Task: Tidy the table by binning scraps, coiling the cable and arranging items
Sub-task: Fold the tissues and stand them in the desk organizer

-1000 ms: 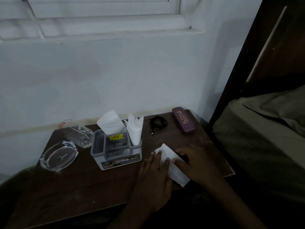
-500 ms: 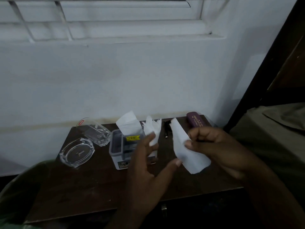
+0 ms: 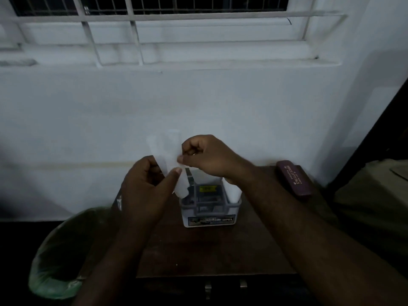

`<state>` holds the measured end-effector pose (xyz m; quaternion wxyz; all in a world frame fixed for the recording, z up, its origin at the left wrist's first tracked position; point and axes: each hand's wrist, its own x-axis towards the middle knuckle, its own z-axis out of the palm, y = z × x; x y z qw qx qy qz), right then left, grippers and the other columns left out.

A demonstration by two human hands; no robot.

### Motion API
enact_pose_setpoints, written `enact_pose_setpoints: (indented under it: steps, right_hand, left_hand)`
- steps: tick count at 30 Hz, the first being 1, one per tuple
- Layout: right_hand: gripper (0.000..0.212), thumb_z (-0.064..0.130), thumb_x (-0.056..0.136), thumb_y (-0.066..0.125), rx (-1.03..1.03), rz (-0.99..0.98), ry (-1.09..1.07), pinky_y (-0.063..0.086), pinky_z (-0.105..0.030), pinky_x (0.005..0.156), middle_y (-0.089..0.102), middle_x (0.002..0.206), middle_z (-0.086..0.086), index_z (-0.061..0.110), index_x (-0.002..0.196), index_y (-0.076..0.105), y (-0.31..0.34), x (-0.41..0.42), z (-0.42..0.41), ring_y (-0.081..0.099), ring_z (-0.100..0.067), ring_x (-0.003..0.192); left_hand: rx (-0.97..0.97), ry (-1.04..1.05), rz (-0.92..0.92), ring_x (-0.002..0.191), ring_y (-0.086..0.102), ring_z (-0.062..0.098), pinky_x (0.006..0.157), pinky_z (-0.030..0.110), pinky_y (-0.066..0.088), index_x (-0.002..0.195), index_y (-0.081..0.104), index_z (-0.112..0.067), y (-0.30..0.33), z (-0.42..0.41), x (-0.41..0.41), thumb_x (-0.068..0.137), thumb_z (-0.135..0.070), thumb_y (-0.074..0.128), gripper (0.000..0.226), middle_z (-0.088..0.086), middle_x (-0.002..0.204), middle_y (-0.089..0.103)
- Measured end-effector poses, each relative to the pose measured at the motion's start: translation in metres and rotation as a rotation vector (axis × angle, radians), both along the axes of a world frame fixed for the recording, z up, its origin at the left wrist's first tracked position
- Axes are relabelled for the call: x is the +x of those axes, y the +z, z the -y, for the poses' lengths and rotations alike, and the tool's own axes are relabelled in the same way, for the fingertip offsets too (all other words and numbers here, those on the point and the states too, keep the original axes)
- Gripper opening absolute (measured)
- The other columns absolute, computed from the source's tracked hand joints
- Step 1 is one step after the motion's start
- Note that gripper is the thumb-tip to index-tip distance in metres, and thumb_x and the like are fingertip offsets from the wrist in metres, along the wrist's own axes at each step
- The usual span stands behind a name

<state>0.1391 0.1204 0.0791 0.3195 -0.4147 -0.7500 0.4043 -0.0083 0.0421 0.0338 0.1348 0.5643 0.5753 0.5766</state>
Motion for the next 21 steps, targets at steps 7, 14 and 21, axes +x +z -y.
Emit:
enact_pose_setpoints:
  steps: [7,14,21]
  right_hand:
    - [0.005,0.005,0.083,0.067,0.211,0.308,-0.027,0.054,-0.035,0.079,0.071,0.096,-0.007,0.006,0.088,0.069,-0.021,-0.007,-0.011,0.065,-0.022,0.091]
    - [0.011,0.009,0.083,0.063,0.297,0.402,-0.081,0.055,-0.037,0.08,0.072,0.096,-0.007,0.008,0.092,0.071,-0.025,-0.004,-0.018,0.066,-0.023,0.09]
    - [0.014,0.006,0.08,0.063,0.297,0.509,-0.046,0.056,-0.042,0.084,0.073,0.097,-0.008,0.011,0.087,0.073,-0.026,-0.003,-0.022,0.066,-0.027,0.092]
  left_hand:
    - [0.09,0.013,-0.312,0.07,0.057,-0.016,0.057,-0.001,0.041,0.077,0.059,-0.023,-0.02,-0.003,0.011,0.079,-0.01,0.077,0.022,-0.025,0.064,0.05]
    - [0.029,-0.043,-0.254,0.066,0.057,-0.012,0.059,0.0,0.044,0.09,0.067,-0.017,-0.031,-0.013,0.02,0.081,-0.011,0.076,0.014,-0.016,0.077,0.059]
    - [-0.049,-0.07,-0.274,0.07,0.061,0.002,0.057,0.003,0.045,0.105,0.069,-0.013,-0.04,-0.018,0.019,0.079,-0.011,0.077,0.028,-0.002,0.094,0.072]
